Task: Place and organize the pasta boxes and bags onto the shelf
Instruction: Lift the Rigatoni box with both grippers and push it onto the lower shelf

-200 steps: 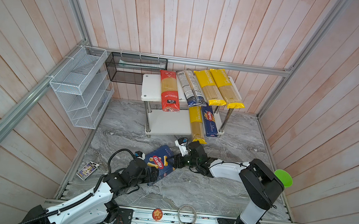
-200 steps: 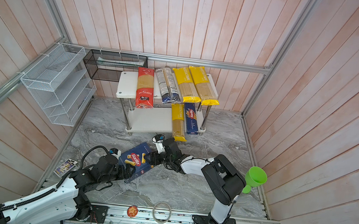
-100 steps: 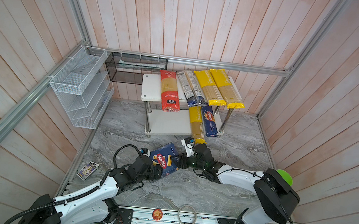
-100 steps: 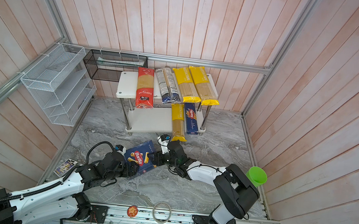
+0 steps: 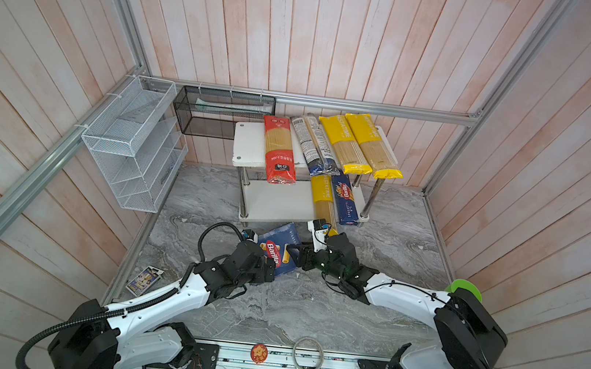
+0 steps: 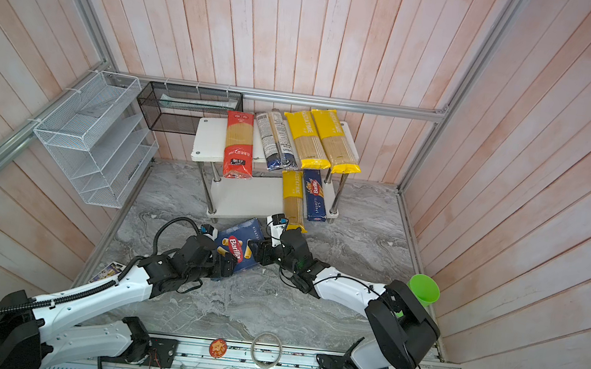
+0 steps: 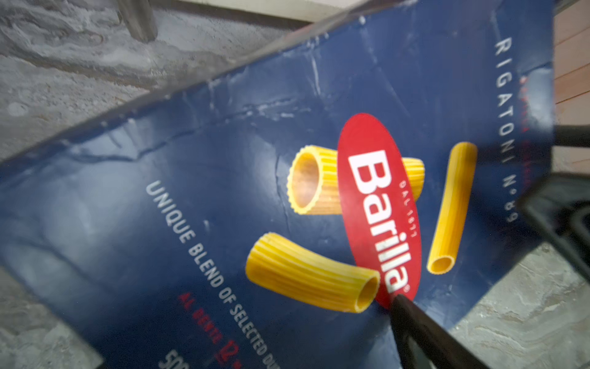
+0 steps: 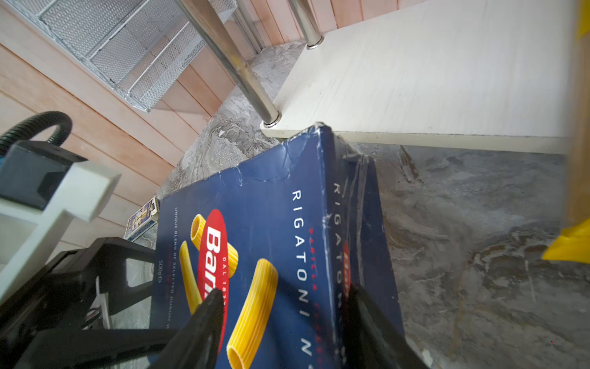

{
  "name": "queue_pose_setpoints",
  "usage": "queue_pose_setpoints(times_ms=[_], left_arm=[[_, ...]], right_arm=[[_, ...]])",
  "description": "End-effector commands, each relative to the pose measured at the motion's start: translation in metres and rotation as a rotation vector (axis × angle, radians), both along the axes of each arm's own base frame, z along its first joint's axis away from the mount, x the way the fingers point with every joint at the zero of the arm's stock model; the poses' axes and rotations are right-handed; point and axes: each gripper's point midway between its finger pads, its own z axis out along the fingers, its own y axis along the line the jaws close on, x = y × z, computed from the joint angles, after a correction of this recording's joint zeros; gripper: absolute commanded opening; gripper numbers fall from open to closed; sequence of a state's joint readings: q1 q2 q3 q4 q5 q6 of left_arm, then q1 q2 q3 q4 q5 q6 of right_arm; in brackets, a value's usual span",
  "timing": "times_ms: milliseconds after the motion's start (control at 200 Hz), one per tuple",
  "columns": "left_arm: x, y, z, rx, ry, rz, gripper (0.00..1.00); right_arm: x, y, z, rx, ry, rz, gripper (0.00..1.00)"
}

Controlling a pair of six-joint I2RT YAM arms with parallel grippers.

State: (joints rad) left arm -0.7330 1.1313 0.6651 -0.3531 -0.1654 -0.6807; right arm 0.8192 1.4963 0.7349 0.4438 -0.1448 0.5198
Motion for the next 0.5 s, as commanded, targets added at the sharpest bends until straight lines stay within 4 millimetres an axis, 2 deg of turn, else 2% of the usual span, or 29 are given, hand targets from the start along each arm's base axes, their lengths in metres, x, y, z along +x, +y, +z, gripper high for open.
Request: queue_pose_setpoints(times_ms=[0, 295, 495], left_arm=[[0.037, -0.062, 0.121, -0.284, -0.346, -0.122, 1.0], [0.06, -0.066, 0.131, -0.264, -0.373, -0.104, 1.0], [0.077, -0.062, 0.14, -0.281, -0.391, -0.109, 1.0]], right_arm=[[-0.036, 0.039, 0.06, 0.166, -0.068, 0.215, 0.6], [-0.016, 0.033, 0.077, 0.206, -0.105, 0.161, 0.6], [-0.003, 0.032, 0.089, 0.221, -0.135, 0.142, 0.6]])
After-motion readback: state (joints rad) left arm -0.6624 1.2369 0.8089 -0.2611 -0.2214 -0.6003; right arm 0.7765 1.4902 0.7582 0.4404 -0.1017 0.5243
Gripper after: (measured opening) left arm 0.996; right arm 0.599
